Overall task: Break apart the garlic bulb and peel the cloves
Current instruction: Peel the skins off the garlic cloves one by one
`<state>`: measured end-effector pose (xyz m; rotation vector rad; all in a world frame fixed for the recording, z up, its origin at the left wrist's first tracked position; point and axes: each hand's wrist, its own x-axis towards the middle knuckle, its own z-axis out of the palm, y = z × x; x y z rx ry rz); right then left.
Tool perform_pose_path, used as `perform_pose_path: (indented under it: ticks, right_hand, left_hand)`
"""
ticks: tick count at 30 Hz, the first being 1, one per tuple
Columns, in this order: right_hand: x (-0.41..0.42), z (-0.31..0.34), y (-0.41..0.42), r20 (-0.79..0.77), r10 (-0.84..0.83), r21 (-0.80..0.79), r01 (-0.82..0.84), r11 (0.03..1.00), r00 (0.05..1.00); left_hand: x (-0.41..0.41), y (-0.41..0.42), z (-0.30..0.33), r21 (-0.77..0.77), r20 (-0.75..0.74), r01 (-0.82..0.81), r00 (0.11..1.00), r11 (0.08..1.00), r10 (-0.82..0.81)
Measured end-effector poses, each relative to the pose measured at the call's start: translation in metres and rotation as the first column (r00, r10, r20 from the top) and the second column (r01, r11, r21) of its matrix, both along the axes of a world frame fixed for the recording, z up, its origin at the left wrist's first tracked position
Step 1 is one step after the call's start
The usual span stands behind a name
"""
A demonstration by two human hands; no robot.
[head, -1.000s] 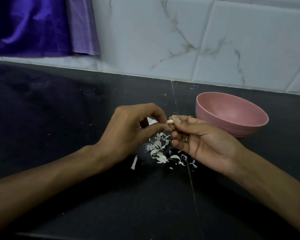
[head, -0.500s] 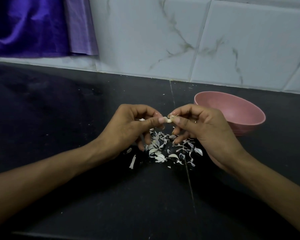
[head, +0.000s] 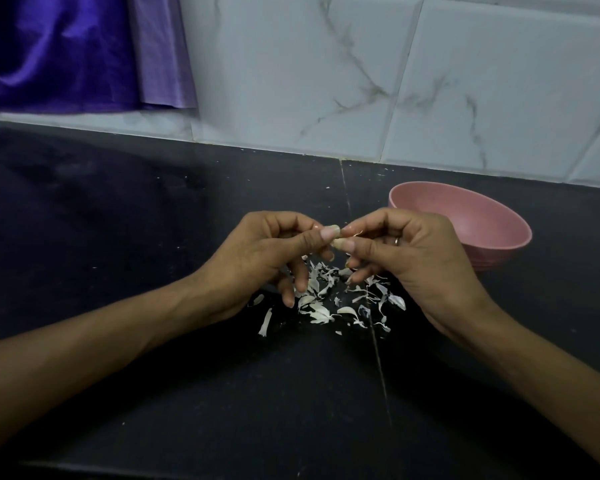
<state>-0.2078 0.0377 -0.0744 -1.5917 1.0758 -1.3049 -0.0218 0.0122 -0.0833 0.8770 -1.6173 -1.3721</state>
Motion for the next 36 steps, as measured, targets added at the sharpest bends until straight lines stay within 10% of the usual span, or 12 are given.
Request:
perform_pose_path:
  ticks: [15,28,36]
  right_hand:
    - [-0.0002,0.0015,-0.0004,0.215,0.143,0.246,-0.195,0.949,0.966]
    - [0.0003,0.0054,0.0,0.21,0.218,0.243,-0.267,0.933,0.953]
    - [-0.0009,-0.0002,-0.0035,0.244,0.122,0.264,-0.187,0.946,0.962]
  left_hand:
    - [-0.0025,0.0056,0.0044,-0.142,-0.004,-0.017,1.0,0.99,0.017]
    - [0.0007,0.0015,0.0005,0.106,-0.094,0.156,0.985,0.982,-0.147]
    - [-0.0007,0.0026,-0.0051,-0.221,0.09,-0.014,0.995,0.975,0.035]
